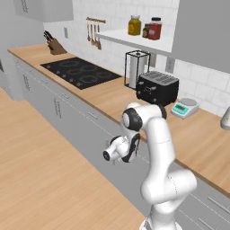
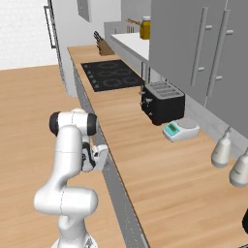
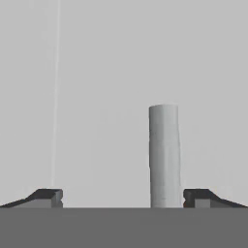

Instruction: Take a straw from the drawer in front and place it inside the glass cup on the dining counter.

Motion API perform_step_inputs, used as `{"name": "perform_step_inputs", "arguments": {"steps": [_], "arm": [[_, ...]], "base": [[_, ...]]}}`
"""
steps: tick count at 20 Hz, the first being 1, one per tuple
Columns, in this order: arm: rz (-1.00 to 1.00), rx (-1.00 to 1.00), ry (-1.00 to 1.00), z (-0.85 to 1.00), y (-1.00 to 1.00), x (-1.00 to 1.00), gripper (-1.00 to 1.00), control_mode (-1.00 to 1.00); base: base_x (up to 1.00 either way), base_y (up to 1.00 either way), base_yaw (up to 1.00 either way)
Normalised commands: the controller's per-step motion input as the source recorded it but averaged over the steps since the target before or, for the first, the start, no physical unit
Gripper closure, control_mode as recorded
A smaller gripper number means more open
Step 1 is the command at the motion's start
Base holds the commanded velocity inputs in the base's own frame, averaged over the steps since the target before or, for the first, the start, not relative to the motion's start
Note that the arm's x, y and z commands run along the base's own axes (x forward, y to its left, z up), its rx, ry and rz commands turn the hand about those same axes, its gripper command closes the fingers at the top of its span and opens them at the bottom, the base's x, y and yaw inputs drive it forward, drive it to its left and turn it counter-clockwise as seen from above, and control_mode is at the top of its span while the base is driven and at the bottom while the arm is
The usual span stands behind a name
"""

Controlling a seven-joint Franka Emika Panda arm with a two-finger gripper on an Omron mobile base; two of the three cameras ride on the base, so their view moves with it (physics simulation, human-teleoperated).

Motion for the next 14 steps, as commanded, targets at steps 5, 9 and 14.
{"name": "perform_step_inputs", "arguments": {"steps": [5,9,14], "arm": [[0.0,0.0,0.0,-0.34,0.0,0.32,-1.0,-1.0],[0.0,0.0,0.0,-0.25,0.0,0.09,1.0,-1.0],[0.0,0.0,0.0,-0.09,0.02,-0.1,1.0,-1.0]], "base": [[0.0,0.0,0.0],[0.0,0.0,0.0],[0.0,0.0,0.0]]}}
